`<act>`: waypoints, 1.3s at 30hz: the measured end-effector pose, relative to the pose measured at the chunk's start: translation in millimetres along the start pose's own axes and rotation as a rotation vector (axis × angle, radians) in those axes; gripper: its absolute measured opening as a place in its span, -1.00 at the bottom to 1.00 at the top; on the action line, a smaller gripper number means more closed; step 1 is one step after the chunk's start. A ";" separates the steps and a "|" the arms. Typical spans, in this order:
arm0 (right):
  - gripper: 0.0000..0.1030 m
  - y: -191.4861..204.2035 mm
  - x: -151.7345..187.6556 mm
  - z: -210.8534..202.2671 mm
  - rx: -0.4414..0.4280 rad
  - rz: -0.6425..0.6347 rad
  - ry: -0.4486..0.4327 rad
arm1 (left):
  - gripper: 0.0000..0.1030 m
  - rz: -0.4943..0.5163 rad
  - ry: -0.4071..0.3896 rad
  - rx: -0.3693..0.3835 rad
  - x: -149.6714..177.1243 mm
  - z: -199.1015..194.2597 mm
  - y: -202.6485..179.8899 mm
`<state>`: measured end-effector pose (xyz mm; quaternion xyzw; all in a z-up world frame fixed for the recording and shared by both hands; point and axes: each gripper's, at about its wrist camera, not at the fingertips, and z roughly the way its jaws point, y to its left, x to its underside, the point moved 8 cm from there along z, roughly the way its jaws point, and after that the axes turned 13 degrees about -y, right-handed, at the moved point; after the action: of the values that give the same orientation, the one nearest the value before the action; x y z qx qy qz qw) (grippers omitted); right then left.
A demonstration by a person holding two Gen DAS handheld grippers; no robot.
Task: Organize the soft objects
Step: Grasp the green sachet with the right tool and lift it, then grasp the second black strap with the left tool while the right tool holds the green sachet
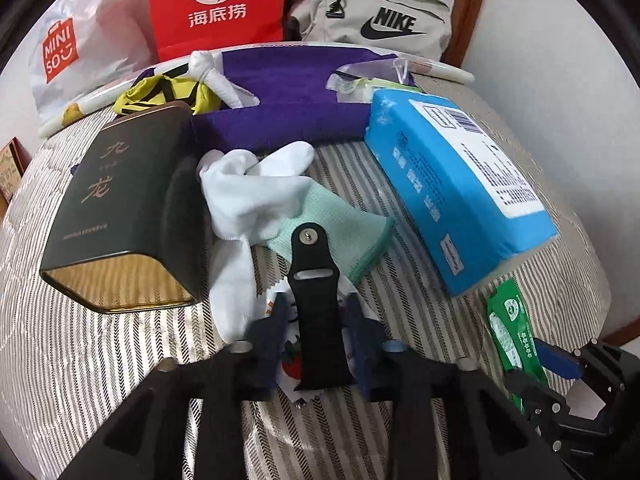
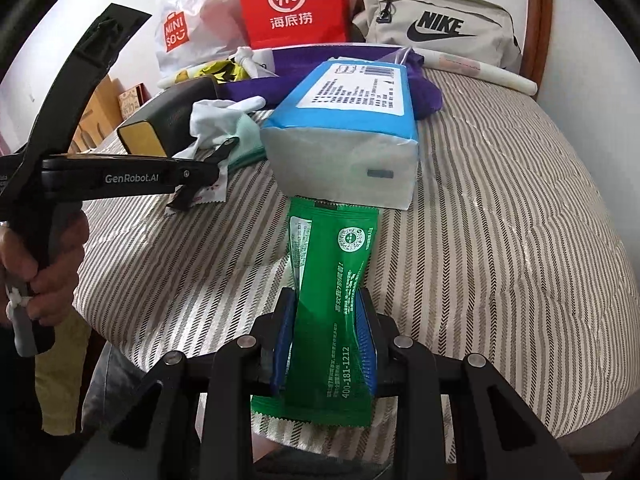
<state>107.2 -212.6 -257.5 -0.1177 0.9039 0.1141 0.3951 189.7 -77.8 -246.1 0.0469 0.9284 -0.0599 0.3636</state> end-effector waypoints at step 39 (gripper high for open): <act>-0.47 19.1 -26.5 -27.5 -0.033 -0.010 -0.001 | -0.60 -0.193 -0.073 0.017 33.0 -80.1 90.6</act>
<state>99.9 -199.4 -217.5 -0.1285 0.9011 0.1271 0.3941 123.8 24.9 -217.2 -0.0421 0.9141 -0.1044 0.3894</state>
